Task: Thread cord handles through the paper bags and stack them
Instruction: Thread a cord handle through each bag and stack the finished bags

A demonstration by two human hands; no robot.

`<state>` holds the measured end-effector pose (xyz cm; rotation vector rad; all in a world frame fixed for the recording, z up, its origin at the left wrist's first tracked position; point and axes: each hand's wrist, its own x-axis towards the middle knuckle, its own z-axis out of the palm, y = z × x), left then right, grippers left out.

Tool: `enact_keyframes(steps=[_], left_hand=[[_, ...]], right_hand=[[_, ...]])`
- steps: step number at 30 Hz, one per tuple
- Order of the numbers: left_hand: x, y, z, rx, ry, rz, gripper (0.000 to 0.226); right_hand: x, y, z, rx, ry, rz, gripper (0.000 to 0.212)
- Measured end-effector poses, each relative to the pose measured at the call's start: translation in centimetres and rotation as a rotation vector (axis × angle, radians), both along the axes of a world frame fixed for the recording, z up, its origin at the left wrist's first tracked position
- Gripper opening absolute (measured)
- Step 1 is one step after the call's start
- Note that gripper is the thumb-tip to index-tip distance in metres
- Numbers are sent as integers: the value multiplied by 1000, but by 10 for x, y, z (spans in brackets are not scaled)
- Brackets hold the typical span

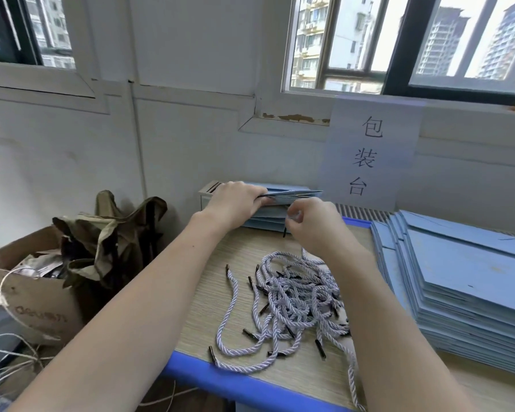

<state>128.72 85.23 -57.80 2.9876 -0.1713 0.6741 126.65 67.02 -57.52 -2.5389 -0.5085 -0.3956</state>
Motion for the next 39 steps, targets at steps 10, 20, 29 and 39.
enact_keyframes(steps=[10, 20, 29, 39], left_hand=[[-4, -2, 8, 1, 13, 25, 39], [-5, -2, 6, 17, 41, 32, 40], [-6, -3, 5, 14, 48, 28, 40], [-12, 1, 0, -99, 158, 19, 51]], right_hand=[[1, 16, -19, -128, -121, 17, 38], [0, 16, -19, -303, 70, -39, 49], [-5, 5, -8, -270, 90, -31, 54], [-17, 0, 6, -249, 232, 41, 44]])
